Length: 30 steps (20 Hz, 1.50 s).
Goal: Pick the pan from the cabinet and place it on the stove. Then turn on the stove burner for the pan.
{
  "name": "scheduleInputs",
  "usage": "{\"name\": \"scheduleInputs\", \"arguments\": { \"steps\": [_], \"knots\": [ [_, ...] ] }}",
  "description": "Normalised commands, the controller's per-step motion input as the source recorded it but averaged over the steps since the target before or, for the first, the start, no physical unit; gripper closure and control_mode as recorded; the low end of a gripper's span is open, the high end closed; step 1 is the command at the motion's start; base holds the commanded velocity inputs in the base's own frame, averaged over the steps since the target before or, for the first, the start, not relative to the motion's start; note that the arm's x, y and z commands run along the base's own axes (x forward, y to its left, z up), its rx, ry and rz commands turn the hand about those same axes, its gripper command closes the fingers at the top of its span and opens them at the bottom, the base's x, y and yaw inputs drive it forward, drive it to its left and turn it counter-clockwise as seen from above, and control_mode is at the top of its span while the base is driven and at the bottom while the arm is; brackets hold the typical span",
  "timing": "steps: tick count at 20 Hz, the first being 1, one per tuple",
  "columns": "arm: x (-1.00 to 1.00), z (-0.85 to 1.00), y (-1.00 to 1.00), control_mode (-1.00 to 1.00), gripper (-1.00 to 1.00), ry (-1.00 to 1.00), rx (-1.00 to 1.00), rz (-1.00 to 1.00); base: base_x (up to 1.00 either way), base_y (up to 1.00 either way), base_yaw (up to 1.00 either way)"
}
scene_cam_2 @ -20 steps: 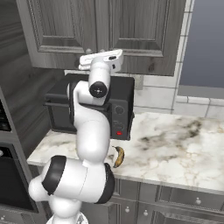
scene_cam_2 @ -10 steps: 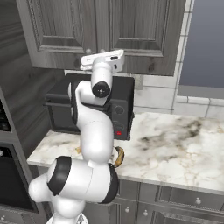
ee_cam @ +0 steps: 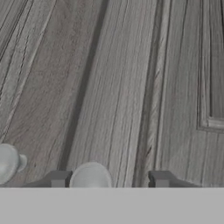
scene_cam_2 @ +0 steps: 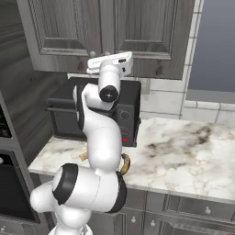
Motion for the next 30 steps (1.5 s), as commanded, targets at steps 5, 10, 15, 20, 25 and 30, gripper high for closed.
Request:
{"name": "scheduleInputs", "arguments": {
  "steps": [5,10,15,20,25,30],
  "knots": [
    [0.01,0.0,0.0,-1.0,1.0,0.0,0.0,0.0,0.0,0.0,0.0],
    [0.0,0.0,0.08,-1.0,1.0,0.02,-0.06,0.0,0.0,0.0,0.0],
    [-0.14,0.0,-0.03,-1.0,1.0,0.07,-0.05,0.0,0.0,0.0,0.0],
    [-0.35,0.0,-0.27,-1.0,1.0,0.1,-0.04,0.0,0.0,0.0,0.0],
    [-0.41,0.0,-0.34,-1.0,1.0,0.1,-0.04,0.0,0.0,0.0,0.0],
    [-0.58,-0.07,-0.53,-1.0,1.0,0.07,-0.02,0.0,0.0,0.0,0.0]
  ]
}}
